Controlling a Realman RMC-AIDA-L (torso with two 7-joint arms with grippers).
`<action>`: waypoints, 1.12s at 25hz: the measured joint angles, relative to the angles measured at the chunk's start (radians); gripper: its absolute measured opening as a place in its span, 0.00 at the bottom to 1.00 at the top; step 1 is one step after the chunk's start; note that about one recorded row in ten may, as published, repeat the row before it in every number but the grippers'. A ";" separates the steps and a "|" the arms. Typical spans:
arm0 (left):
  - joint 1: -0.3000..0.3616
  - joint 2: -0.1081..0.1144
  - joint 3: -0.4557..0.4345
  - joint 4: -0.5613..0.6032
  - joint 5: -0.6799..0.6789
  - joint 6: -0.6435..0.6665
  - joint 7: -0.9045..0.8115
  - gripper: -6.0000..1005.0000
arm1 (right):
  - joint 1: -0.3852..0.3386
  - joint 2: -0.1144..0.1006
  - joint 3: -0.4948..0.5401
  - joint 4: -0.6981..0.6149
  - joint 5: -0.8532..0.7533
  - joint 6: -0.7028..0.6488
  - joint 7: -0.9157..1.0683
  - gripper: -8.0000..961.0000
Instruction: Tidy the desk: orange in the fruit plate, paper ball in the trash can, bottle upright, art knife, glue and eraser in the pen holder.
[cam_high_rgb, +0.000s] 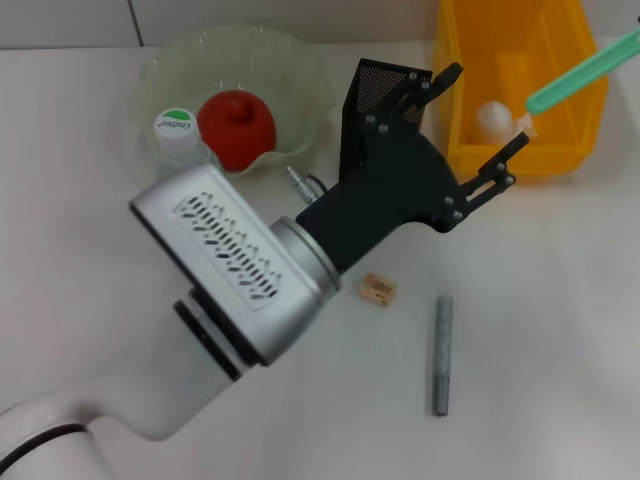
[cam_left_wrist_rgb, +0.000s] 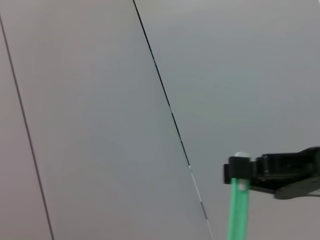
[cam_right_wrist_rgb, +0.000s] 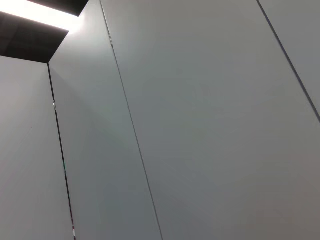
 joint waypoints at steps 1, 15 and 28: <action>0.027 0.017 0.001 0.022 0.024 -0.011 -0.036 0.75 | 0.018 0.000 -0.001 -0.013 0.005 0.018 0.001 0.20; 0.222 0.055 -0.071 -0.025 0.024 -0.231 -0.044 0.76 | 0.261 0.010 -0.177 -0.001 0.008 0.362 -0.019 0.20; 0.261 0.056 -0.131 -0.085 0.024 -0.320 -0.044 0.76 | 0.399 0.013 -0.263 0.091 0.004 0.598 -0.019 0.20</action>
